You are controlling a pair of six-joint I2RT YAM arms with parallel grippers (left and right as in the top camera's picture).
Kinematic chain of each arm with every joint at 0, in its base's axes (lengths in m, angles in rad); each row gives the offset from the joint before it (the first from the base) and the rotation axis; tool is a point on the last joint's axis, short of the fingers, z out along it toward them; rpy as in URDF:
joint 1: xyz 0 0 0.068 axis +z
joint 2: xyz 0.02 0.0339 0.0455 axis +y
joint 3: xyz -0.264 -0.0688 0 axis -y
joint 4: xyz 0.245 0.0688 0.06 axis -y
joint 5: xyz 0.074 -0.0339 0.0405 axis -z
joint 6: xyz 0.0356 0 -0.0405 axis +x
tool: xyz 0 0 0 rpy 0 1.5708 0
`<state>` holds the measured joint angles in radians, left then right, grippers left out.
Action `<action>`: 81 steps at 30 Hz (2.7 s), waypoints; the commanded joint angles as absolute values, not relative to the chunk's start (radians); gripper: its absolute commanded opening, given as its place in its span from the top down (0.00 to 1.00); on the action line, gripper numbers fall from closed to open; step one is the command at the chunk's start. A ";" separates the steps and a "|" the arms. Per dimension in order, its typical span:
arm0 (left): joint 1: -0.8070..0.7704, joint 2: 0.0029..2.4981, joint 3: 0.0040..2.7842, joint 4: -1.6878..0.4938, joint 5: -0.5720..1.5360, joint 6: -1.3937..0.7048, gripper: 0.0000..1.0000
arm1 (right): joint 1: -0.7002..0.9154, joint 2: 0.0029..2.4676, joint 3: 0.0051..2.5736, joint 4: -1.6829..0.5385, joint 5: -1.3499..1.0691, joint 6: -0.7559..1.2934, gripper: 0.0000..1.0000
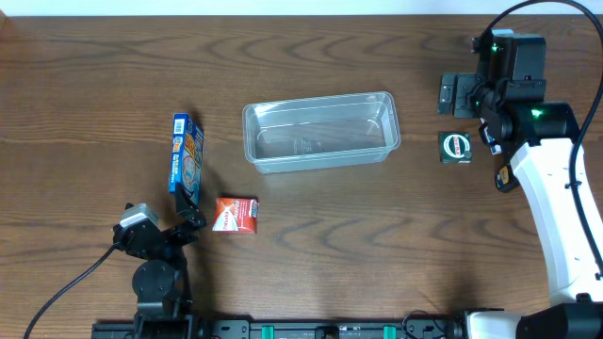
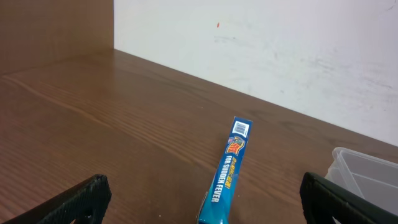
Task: Pack container
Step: 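Move the left gripper toward the upright blue Kool Fever box, then lower the left gripper around the blue box and close on it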
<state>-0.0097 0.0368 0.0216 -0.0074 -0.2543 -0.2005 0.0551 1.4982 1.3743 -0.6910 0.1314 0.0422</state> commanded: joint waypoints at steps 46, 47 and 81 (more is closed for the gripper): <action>-0.015 0.238 0.469 -0.129 -0.144 -0.009 0.02 | 0.052 1.491 1.380 -0.692 0.138 0.052 0.01; -0.015 0.308 0.535 -0.177 -0.143 -0.007 0.02 | 0.052 1.491 1.380 -0.692 0.139 0.052 0.01; -0.009 1.356 0.891 -0.324 -0.115 0.075 0.04 | 0.052 1.491 1.380 -0.692 0.139 0.052 0.01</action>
